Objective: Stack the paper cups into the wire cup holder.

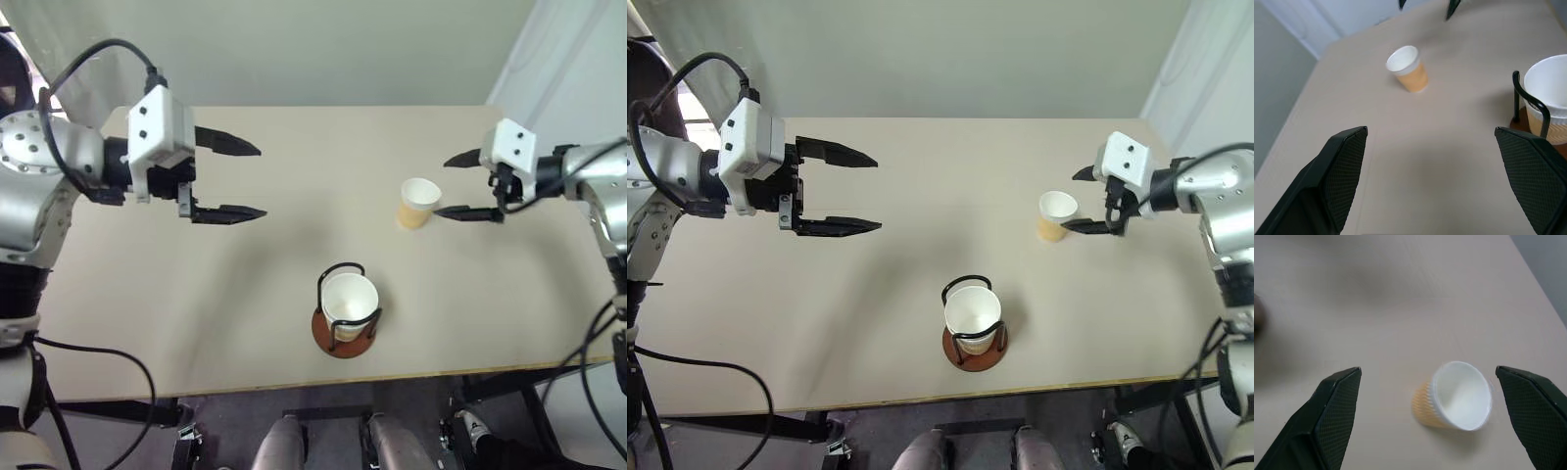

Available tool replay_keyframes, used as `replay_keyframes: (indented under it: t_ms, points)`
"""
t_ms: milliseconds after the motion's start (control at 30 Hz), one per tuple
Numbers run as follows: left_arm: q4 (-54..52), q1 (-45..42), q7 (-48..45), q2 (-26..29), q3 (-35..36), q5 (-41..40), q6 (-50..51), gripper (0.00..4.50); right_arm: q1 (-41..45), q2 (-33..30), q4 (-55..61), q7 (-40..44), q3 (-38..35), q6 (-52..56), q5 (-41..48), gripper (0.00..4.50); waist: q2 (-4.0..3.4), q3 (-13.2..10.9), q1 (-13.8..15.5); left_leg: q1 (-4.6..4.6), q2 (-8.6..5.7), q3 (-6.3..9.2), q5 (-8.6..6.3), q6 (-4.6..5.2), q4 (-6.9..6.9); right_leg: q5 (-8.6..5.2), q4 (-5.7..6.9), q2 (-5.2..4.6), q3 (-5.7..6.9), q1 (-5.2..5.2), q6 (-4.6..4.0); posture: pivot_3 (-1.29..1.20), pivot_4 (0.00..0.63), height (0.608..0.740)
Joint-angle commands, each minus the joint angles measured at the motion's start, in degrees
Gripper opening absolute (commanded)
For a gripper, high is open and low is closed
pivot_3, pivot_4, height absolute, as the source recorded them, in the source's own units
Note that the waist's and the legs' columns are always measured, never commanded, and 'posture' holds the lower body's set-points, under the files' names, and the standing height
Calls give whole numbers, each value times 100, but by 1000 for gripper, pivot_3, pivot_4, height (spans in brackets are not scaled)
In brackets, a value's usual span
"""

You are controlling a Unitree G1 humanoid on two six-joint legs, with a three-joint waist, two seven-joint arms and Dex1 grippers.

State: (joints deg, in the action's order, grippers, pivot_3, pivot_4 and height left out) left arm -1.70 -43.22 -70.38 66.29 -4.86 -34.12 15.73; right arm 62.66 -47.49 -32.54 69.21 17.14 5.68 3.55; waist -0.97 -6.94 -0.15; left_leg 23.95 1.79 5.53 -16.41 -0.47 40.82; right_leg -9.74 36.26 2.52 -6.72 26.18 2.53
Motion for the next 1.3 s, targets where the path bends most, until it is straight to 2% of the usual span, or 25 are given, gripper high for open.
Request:
replay_keyframes:
  t_ms: [33, 267, 600, 767, 1233, 1300]
  points:
    - [-752, 489, 303, 197, 784, -167, 520, 4453, 542, 224, -1237, -299, 294, -684, -856, 4500, 4, -2, -8, 0, 5, 6, 8, -9, -9, -2, 6, -1, 2, 5, -11, 0, 150, 740]
    - [-1764, 1610, 599, 383, 1960, -321, 1348, 4453, 977, 655, -2548, -19, 381, -1367, -1383, 4500, 5, -3, -20, -8, 14, 9, 31, -41, -74, -22, 59, -1, 6, 37, -70, 0, 150, 740]
    - [-2420, 2200, 758, 471, 2871, -440, 2072, 4453, 1351, 1268, -3248, -188, 213, -1927, -1551, 4500, 0, -6, -85, -27, 36, 10, 32, -46, -89, -5, 69, 12, 12, 35, -135, 0, 150, 740]
    - [-2691, 2485, 819, 507, 3175, -453, 2302, 4453, 1388, 1438, -3449, -244, 288, -2030, -1689, 4500, 1, -6, -83, -27, 36, 12, 33, -48, -88, -15, 68, 12, 13, 33, -184, 0, 150, 740]
    - [-3209, 2933, 946, 531, 3870, -538, 2766, 4453, 1497, 1854, -4143, -1252, 458, -1808, -2568, 4500, -2, -8, -91, -35, 37, 21, 29, -56, -94, -10, 65, 12, 13, 30, -194, 0, 150, 740]
    - [-3236, 2963, 967, 530, 3911, -529, 2796, 4500, 1506, 1874, -4173, -1293, 437, -1797, -2607, 4118, -2, -8, -91, -35, 37, 21, 29, -56, -98, -10, 64, 12, 13, 31, -194, 0, 150, 740]
